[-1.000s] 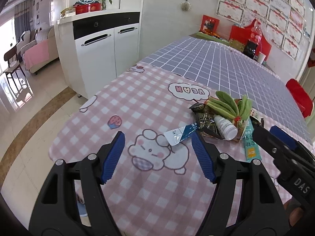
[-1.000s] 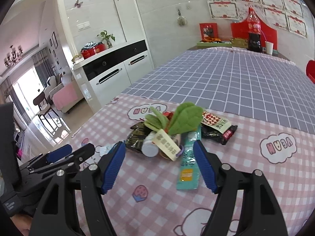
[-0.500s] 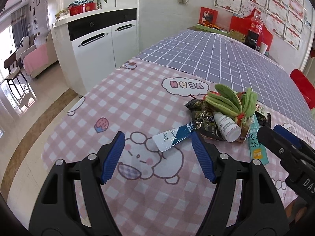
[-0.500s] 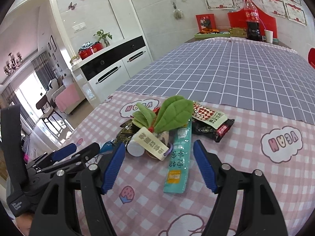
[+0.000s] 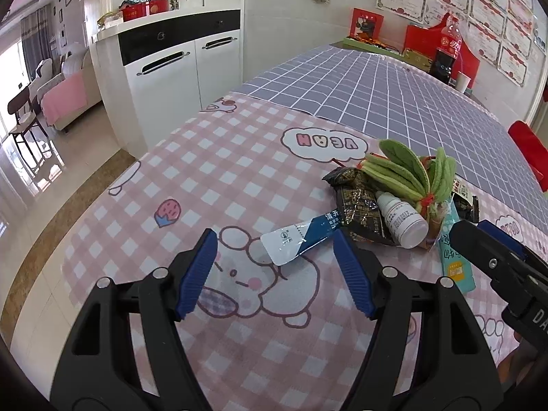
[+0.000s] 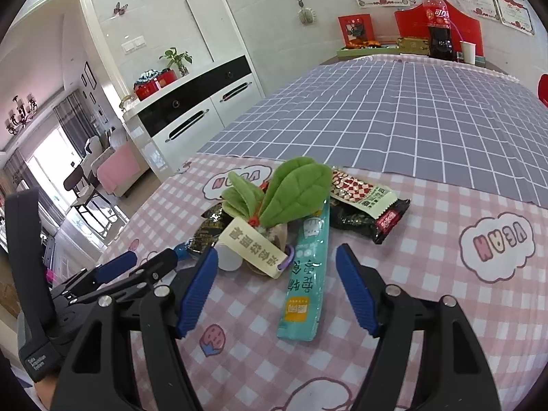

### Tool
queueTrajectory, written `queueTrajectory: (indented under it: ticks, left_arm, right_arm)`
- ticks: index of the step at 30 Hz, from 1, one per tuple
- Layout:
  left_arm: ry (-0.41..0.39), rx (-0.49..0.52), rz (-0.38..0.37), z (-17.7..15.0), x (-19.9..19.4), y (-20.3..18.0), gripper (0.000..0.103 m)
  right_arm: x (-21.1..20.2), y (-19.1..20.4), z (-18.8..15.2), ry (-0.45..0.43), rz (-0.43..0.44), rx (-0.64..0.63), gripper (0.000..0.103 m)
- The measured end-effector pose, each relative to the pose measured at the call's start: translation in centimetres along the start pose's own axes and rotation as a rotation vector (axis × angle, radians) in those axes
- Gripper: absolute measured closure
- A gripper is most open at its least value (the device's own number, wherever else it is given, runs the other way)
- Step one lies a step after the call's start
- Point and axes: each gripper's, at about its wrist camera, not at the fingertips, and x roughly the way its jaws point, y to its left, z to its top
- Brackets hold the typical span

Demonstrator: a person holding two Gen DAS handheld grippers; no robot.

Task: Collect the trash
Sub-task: 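Close the left tool on the white-and-blue toothpaste tube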

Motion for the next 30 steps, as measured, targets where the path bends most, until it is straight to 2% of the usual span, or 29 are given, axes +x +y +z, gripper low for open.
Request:
queueTrajectory:
  ticks: [12,15,18,19,21,25,30]
  left_arm:
    - [0.015,-0.003,-0.047,-0.2,0.7,-0.3,0.035]
    - [0.033,0.040,-0.052,-0.5,1.1,-1.1,0.050]
    - [0.034,0.059,-0.042,-0.5,1.1,-1.4,0.056]
    - [0.032,0.063,-0.037,-0.5,1.2,-1.4,0.064]
    - [0.029,0.073,-0.036,-0.5,1.2,-1.4,0.067]
    - [0.026,0.069,-0.060,-0.6,0.9,-1.2,0.083]
    - [0.014,0.049,-0.086,-1.0,-0.1,-0.7,0.085]
  right_arm:
    - [0.7,-0.2,0.8,0.002,-0.008,0.009,0.033]
    - [0.9,-0.2,0.9,0.005,-0.014,0.008,0.033]
    - [0.9,0.0,0.8,0.003,-0.017,0.007,0.033]
    - [0.8,0.0,0.8,0.001,-0.020,0.006,0.033]
    - [0.8,0.0,0.8,0.000,-0.022,0.008,0.033]
    - [0.8,0.3,0.7,0.004,-0.028,-0.001,0.033]
    - [0.8,1.1,0.5,0.011,-0.029,-0.022,0.033]
